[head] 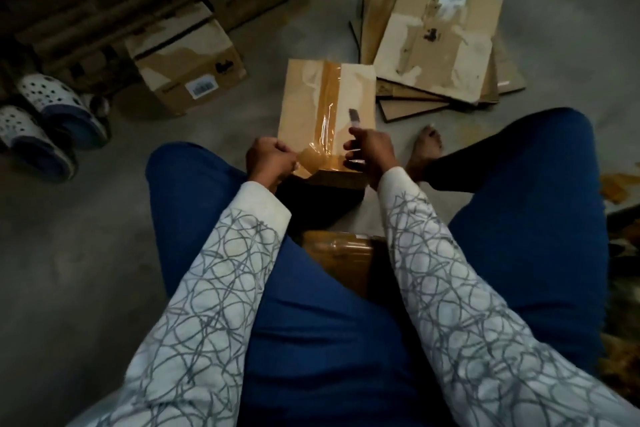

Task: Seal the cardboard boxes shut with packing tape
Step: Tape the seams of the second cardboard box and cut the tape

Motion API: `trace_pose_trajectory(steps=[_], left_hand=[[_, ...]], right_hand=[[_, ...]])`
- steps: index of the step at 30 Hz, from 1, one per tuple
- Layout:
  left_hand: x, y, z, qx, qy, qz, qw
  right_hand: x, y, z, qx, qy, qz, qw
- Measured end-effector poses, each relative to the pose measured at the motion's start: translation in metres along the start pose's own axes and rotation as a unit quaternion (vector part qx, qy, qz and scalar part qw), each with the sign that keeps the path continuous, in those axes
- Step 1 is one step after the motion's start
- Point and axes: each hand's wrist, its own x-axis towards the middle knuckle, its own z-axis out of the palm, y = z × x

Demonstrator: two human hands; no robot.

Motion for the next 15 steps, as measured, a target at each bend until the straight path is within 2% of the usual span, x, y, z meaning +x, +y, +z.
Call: trace_pose_trajectory(steps=[3,5,8,10,12,15], left_hand=[[-0.004,0.005,0.006,0.048,-0.023,0.036,0.998],[-0.007,0.006,0.01,0.094,-0.068,0.061,0.991],[-0.015,0.008,0.013,0.133,-0.145,0.082,0.977],[-0.02,0.011,0.013,0.124,-0.18,0.097,0.971],[-0.022,0.012,0.012,0.109,-0.188,0.114,0.969],[-0.024,0.011,0.004,0.098,-0.176,0.147,0.968]], right_hand=[[-0.015,-0.001,-0.01,-0.045,-0.064,0.065,0.995],[-0.012,0.019,-0.014,-0.098,-0.047,0.066,0.992],[-0.006,0.047,-0.006,-0.168,-0.04,-0.033,0.984],[-0.007,0.053,0.002,-0.224,-0.076,-0.098,0.967],[-0.01,0.052,0.005,-0.268,-0.111,-0.125,0.949],[-0.015,0.043,-0.001,-0.276,-0.141,-0.14,0.94]])
